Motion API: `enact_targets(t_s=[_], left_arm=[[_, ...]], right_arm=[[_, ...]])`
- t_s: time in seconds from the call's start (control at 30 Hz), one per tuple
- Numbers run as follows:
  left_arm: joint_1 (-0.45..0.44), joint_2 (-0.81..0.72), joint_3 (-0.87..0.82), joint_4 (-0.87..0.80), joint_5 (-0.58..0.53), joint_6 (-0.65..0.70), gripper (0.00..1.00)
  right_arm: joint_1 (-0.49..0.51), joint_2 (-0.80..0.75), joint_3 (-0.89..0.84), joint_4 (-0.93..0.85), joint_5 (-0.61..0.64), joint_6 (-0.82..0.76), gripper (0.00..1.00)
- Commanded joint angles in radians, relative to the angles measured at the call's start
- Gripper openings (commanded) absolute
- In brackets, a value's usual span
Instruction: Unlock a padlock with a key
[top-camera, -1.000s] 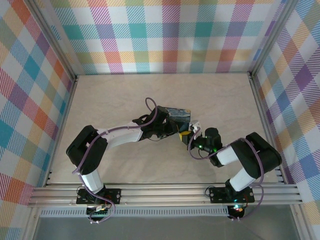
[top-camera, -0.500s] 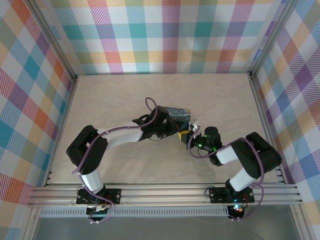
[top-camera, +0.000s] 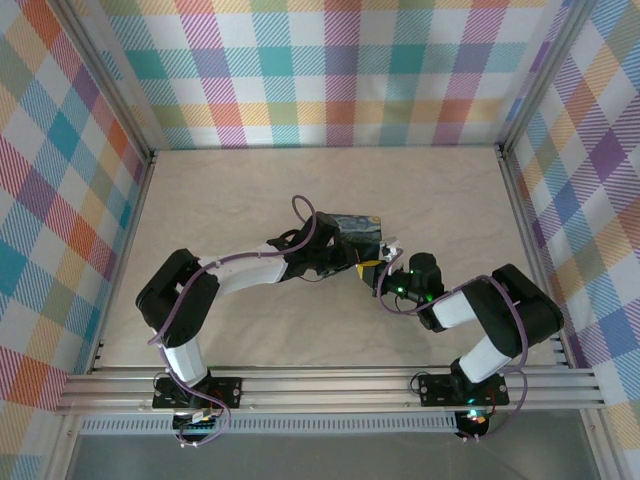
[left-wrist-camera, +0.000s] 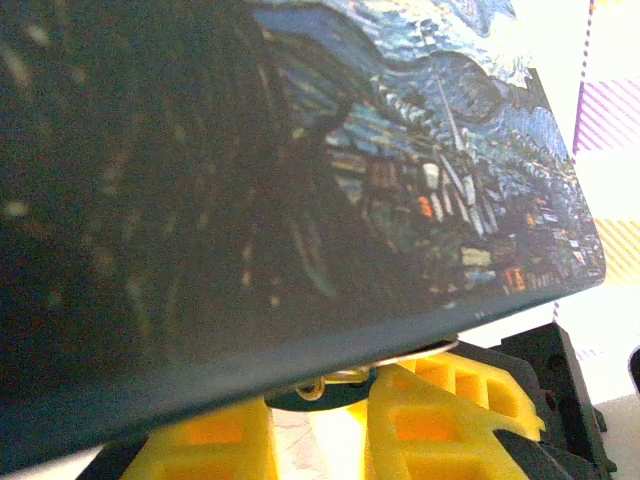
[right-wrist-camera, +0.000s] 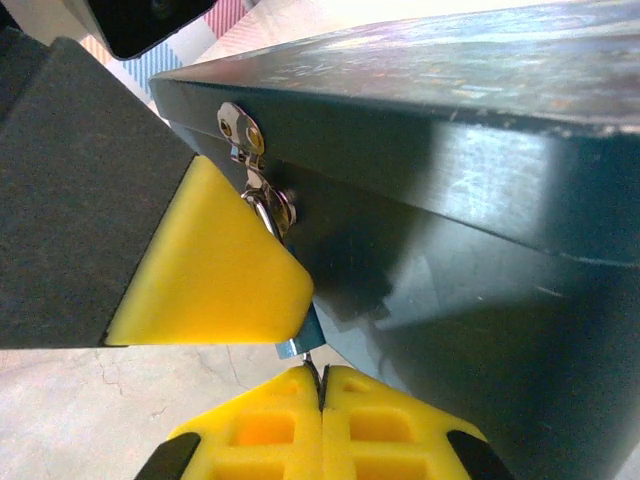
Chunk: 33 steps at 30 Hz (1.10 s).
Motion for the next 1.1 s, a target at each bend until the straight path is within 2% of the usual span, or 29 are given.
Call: enact_targets(t_s=[0.0, 0.27, 0.57, 0.8, 0.9, 1.07], left_arm=[[-0.042, 0.03, 0.002, -0.005, 0.12, -0.018, 0.18], [-0.041, 0.038, -0.002, 0.012, 0.125, -0.028, 0.2], [-0.023, -0.038, -0.035, -0.042, 0.039, 0.0, 0.45], [-0.006, -0.088, -0.063, -0.05, 0.013, -0.006, 0.61], [-0.001, -0.116, -0.084, -0.046, -0.008, -0.015, 0.67], [0.008, -0.177, -0.173, 0.056, -0.052, -0.084, 0.66]], right_arm=[[-0.004, -0.033, 0.035, 0.138, 0.03, 0.046, 0.0], [0.004, -0.016, 0.014, 0.153, 0.042, 0.078, 0.0], [0.004, -0.033, -0.008, 0.01, 0.11, 0.088, 0.0], [0.003, -0.011, -0.011, -0.032, 0.094, 0.123, 0.0], [0.004, -0.001, -0.012, -0.035, 0.067, 0.151, 0.0], [0.018, -0.002, -0.013, -0.067, 0.055, 0.193, 0.0]])
